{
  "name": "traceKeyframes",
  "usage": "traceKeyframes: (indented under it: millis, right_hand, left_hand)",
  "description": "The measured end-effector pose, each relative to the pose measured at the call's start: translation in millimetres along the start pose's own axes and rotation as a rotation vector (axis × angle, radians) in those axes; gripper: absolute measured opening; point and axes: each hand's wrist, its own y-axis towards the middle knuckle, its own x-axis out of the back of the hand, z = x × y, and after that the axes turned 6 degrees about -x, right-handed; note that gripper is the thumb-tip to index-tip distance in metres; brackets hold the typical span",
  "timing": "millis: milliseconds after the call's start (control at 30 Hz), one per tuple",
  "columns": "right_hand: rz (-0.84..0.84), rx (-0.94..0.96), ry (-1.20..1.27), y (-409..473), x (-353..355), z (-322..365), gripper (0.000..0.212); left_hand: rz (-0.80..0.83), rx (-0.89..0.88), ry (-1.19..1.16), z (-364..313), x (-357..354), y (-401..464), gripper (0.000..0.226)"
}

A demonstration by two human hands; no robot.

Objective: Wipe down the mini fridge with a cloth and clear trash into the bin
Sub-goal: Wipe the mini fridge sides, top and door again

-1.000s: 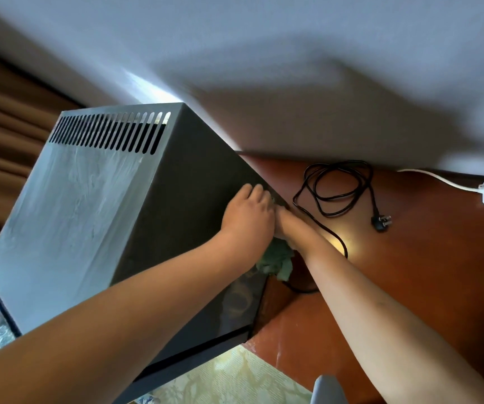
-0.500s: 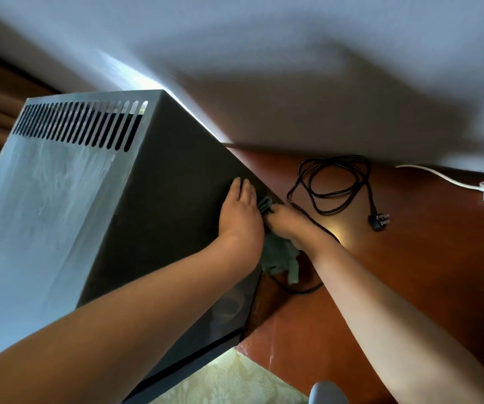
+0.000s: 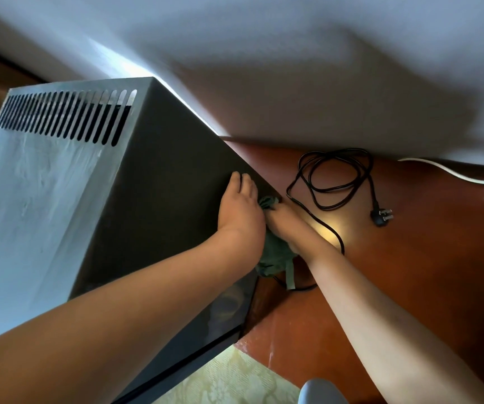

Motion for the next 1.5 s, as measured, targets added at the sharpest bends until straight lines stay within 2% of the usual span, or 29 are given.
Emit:
traceKeyframes:
  millis: [67,133,233,300,400,500,600,700,833,967,1033,1133,1233,1333,1433,1500]
  right_hand:
    - [-0.05,0.115,0.077,5.4,3.7,11.4,0.031]
    - [-0.165,0.2,-0.008,18.3,9.0,26.2,0.039]
    - [-0.263,0.151,-0.122,37.3,10.7,24.3,0.041]
    - [-0.21,0.053,-0.056,38.6,5.5,4.3,0.038]
    - [-0.066,-0.061,-0.091,34.0,-8.4,-23.9,0.039]
    - [0.005,-0.158,0.017,35.8,-9.7,-29.0,0.037]
    - [-0.067,-0.003,0.087,45.0,3.0,-19.1,0.036]
    - [-0.15,0.054,0.018,54.5,9.4,-16.3,0.039]
    - [-0.063,-0.024,-0.055,49.2,-0.7,-43.8,0.042]
    - [0.056,-0.108,0.073,45.4,-2.8,-59.4,0.039]
    - [0.014,-0.091,0.129,60.9,4.7,-43.7,0.04]
    - [-0.135,-0.029,0.017,80.8,21.1,-14.9,0.045]
    - [-0.176,0.024,-0.043,75.3,21.7,-12.9,0.045]
    - [-0.099,0.016,-0.033,48.9,5.8,-36.4,0.046]
    - [-0.018,-0.026,-0.201,29.8,-3.5,-59.4,0.047]
    - [0.034,-0.028,-0.179,23.8,-4.5,-58.3,0.043]
  left_hand:
    - [-0.008,0.006,-0.007,0.0,1.0,1.2,0.074]
    - [-0.014,0.01,-0.016,1.3,0.9,2.2,0.073]
    - [-0.027,0.011,-0.013,1.0,-0.8,3.6,0.071]
    - [-0.038,0.011,-0.007,-0.1,-2.4,3.2,0.071]
    - [-0.059,0.015,-0.009,0.2,-3.9,3.1,0.07]
    - [-0.073,0.014,-0.031,1.5,-4.7,3.0,0.07]
    - [-0.081,0.017,-0.032,3.0,-5.7,3.3,0.067]
    - [-0.093,0.019,-0.035,4.1,-5.7,3.1,0.064]
    - [-0.104,0.019,-0.046,4.8,-5.9,4.2,0.065]
    - [-0.105,0.017,-0.045,3.3,-5.6,3.1,0.065]
    - [-0.103,0.022,-0.04,3.4,-5.9,3.2,0.064]
    - [-0.103,0.021,-0.047,4.4,-5.8,3.1,0.064]
    - [-0.103,0.016,-0.047,5.9,-6.1,2.7,0.067]
    - [-0.115,0.017,-0.038,6.7,-6.4,1.6,0.067]
    - [-0.133,-0.003,-0.023,11.5,-5.6,-4.2,0.063]
    - [-0.158,-0.026,-0.024,17.3,-3.6,-11.8,0.061]
